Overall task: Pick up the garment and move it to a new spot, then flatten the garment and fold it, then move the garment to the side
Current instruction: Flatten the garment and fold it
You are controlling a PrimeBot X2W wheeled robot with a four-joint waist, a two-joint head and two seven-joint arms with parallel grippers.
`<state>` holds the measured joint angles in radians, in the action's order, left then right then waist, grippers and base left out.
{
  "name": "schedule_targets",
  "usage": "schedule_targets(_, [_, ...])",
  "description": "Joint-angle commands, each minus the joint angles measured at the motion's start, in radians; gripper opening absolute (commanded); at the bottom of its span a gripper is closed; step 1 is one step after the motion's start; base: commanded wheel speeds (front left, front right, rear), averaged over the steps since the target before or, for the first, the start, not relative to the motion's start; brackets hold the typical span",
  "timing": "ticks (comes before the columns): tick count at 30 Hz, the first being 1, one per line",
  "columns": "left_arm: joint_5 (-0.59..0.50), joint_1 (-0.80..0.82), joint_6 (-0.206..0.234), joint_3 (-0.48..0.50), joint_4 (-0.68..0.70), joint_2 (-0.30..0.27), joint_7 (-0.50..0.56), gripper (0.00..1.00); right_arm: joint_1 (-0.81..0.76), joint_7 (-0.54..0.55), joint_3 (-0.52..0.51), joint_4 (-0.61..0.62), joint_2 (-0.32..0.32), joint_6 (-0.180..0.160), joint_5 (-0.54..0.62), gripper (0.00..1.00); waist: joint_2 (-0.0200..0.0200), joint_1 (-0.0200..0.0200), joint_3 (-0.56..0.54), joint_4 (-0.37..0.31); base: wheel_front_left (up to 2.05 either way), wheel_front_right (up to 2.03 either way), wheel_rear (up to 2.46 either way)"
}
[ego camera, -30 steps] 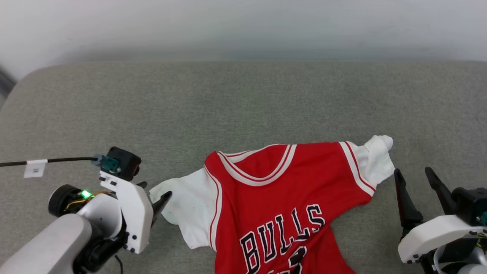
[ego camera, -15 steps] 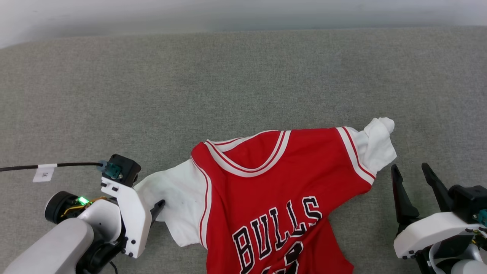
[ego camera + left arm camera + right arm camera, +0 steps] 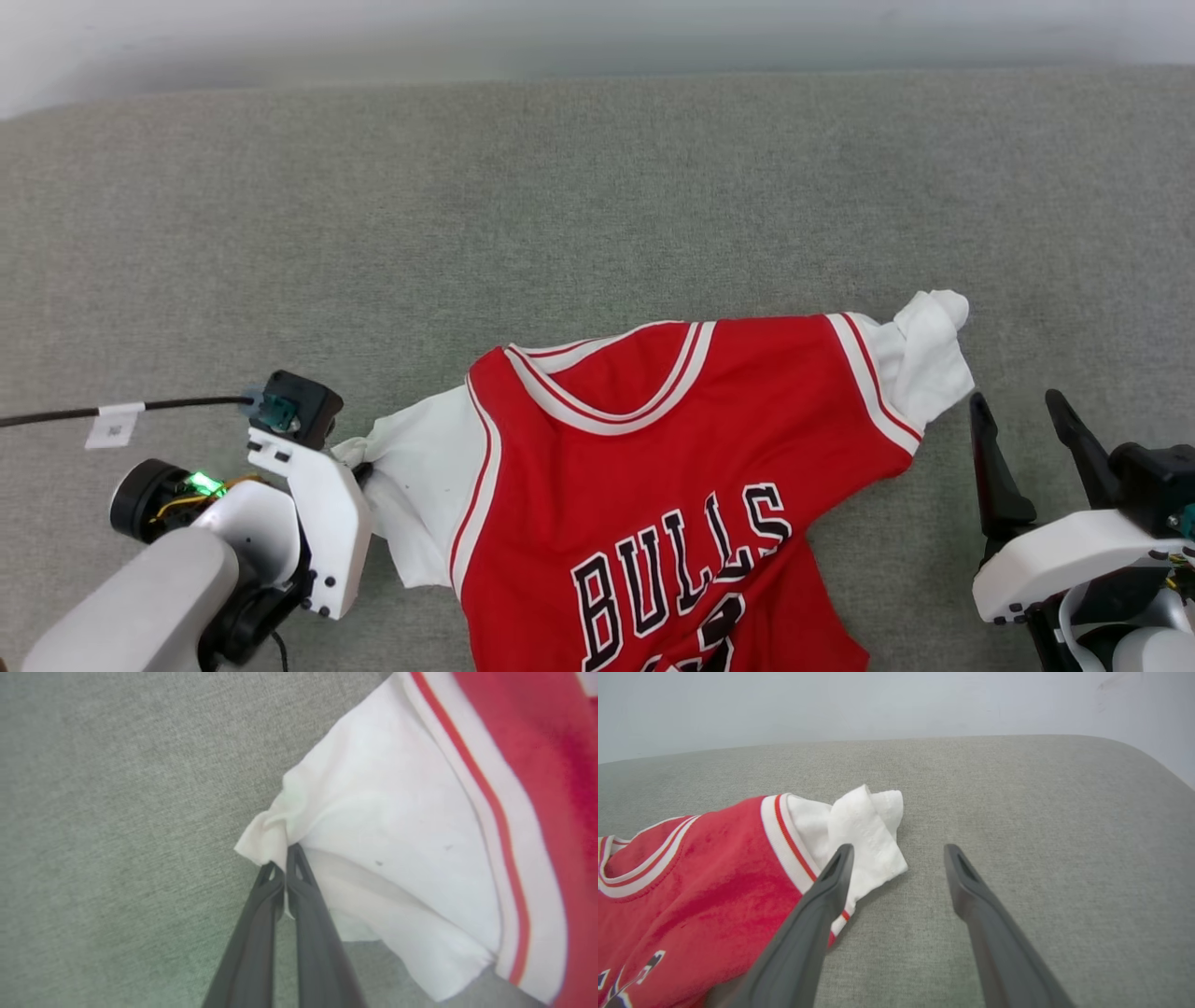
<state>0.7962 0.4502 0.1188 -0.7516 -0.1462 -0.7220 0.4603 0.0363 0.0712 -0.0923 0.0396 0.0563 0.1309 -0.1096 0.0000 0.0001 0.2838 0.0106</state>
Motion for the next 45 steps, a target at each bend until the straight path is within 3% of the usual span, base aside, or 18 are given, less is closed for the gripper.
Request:
schedule_targets(1, [-0.01, -0.03, 0.008, -0.009, -0.009, -0.006, -0.008, 0.0, -0.003, 0.003, -0.001, 0.007, 0.003, 0.0, 0.009, 1.0, 0.0, -0.0001, -0.013, 0.007, 0.0, 0.0, 0.0])
schedule_targets(8, [-0.068, -0.039, 0.068, 0.037, 0.099, -0.023, -0.149, 0.0, -0.012, 0.062, 0.006, 0.049, 0.042, 0.0, -0.019, 1.0, 0.0, -0.0001, -0.069, 0.039, 0.0, 0.0, 0.0])
schedule_targets(11, [-0.094, -0.045, 0.088, 0.045, 0.169, -0.04, -0.181, 0.0, 0.013, 0.156, 0.029, 0.093, 0.105, 0.0, -0.064, 1.0, 0.0, -0.0001, -0.08, 0.061, 0.0, 0.0, 0.0])
schedule_targets(14, [-0.118, -0.047, 0.11, 0.053, 0.242, -0.057, -0.196, 0.0, 0.054, 0.324, 0.067, 0.127, 0.203, 0.0, -0.121, 1.0, 0.0, -0.0001, -0.078, 0.084, 0.0, 0.0, 0.0])
schedule_targets(19, [-0.164, -0.036, 0.145, 0.059, 0.368, -0.087, -0.201, 0.0, 0.189, 0.706, 0.086, 0.155, 0.357, 0.0, -0.224, 1.0, 0.0, -0.0001, -0.06, 0.126, 0.0, 0.0, 0.0])
schedule_targets(23, [-0.198, -0.023, 0.167, 0.062, 0.45, -0.098, -0.205, 0.0, 0.323, 0.973, 0.115, 0.105, 0.409, 0.0, -0.267, 1.0, 0.0, -0.0001, -0.043, 0.161, 0.0, 0.0, 0.0])
schedule_targets(26, [-0.219, -0.009, 0.17, 0.052, 0.493, -0.089, -0.206, 0.0, 0.405, 1.083, 0.142, 0.037, 0.413, 0.0, -0.255, 1.0, 0.0, -0.0001, -0.028, 0.188, 0.0, 0.0, 0.0])
schedule_targets(34, [-0.259, 0.032, 0.158, 0.022, 0.551, -0.053, -0.205, 0.0, 0.5, 1.166, 0.205, -0.201, 0.43, 0.0, -0.189, 1.0, 0.0, -0.0001, 0.009, 0.254, 0.0, 0.0, 0.0])
schedule_targets(45, [-0.269, 0.059, 0.146, 0.012, 0.539, -0.028, -0.23, 0.0, 0.403, 1.091, 0.234, -0.372, 0.397, 0.0, -0.217, 1.0, 0.0, -0.0001, 0.07, 0.293, 0.0, 0.0, 0.0])
